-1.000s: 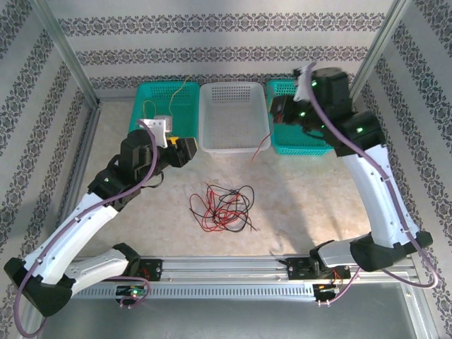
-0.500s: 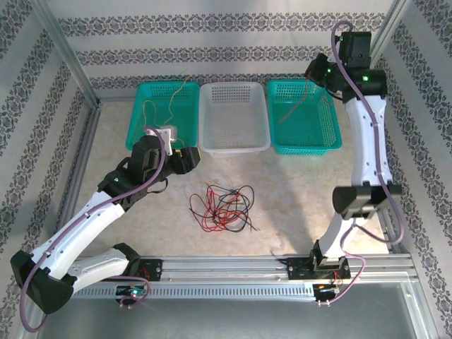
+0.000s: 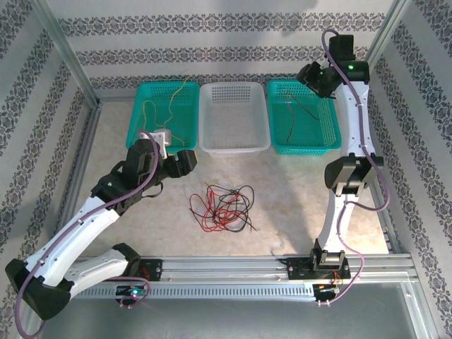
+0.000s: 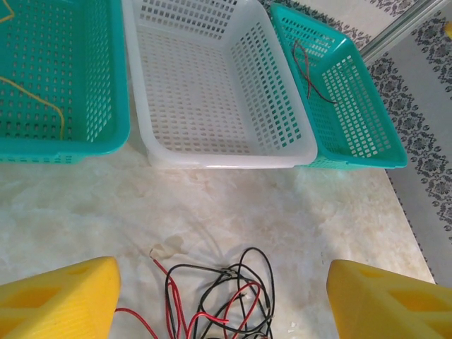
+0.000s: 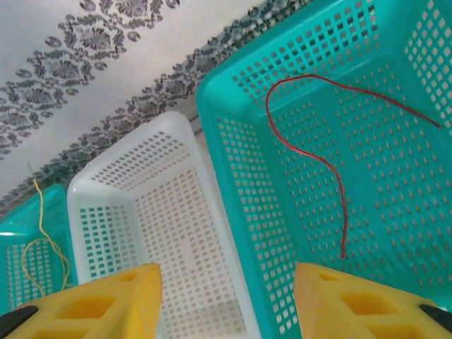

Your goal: Untangle the cables

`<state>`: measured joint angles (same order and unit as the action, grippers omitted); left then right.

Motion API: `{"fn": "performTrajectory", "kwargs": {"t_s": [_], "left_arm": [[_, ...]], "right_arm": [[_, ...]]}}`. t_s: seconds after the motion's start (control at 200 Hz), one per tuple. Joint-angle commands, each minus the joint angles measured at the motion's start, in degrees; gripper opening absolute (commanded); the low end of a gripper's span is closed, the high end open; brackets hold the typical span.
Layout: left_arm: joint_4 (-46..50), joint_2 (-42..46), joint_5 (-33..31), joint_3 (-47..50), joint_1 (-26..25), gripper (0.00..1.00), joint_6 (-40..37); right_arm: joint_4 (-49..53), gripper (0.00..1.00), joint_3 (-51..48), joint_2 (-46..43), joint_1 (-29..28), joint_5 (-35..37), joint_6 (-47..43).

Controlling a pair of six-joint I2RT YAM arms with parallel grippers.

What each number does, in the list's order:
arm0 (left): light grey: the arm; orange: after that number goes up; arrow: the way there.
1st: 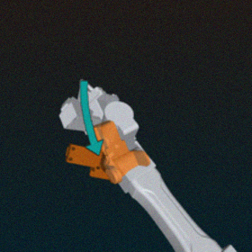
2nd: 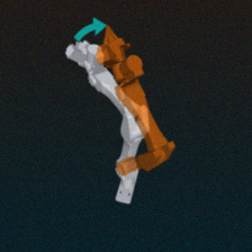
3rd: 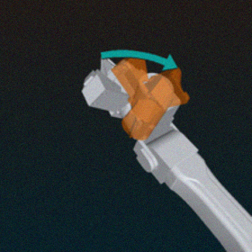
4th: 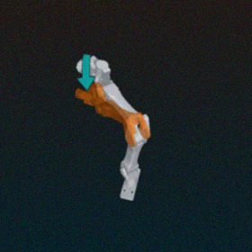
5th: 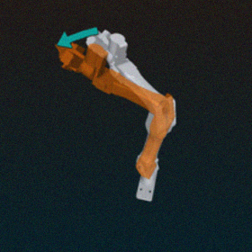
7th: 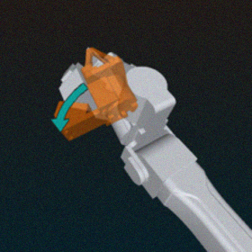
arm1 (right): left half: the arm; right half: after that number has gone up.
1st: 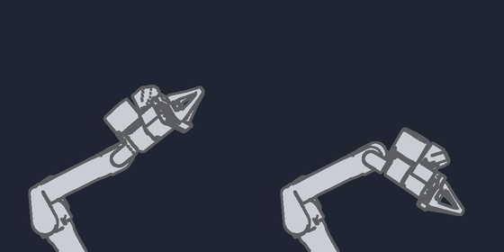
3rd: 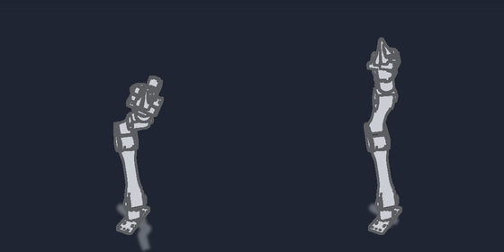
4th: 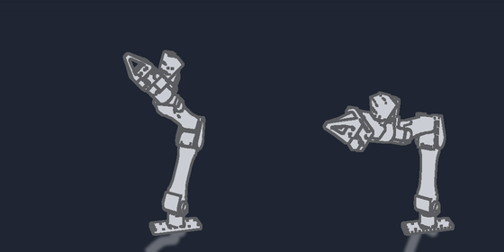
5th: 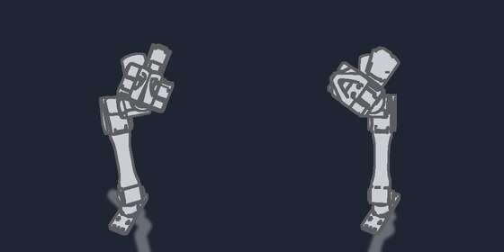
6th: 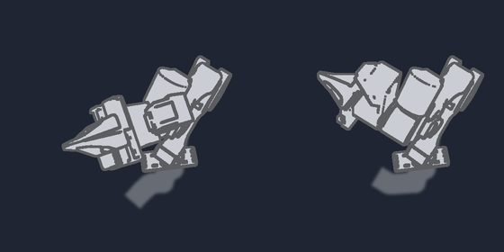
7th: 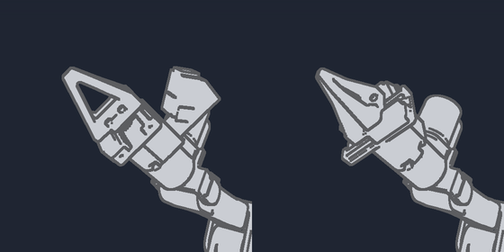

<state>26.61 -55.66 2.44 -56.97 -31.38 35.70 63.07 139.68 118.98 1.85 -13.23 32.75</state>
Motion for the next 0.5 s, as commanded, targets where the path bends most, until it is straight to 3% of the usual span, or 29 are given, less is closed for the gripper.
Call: {"fn": "performTrajectory", "kwargs": {"t_s": [0.0, 0.14, 0.29, 0.495], "left_arm": [[0.9, -0.2, 0.4, 2.4, 0.6, 0.77, 3.8], [0.2, -1.7, 2.8, 4.3, 0.4, 0.73, 6.6], [-0.3, -2.9, 4.3, 7.4, 0.3, 0.72, 9.8], [1.7, -5.6, 7.6, 8.5, 0.2, 0.66, 9.4]], "right_arm": [[-2.4, 0.53, -9.7, -10.6, -2.1, -1.5, -2.7], [-9.4, 0.55, -33.1, -25.7, -7.0, -1.1, -4.8], [-15.9, 0.57, -59.3, -41.5, -18.3, 0.8, -3.1], [-26.9, 0.58, -84.4, -51.6, -35.2, 5.2, 11.5]]}}
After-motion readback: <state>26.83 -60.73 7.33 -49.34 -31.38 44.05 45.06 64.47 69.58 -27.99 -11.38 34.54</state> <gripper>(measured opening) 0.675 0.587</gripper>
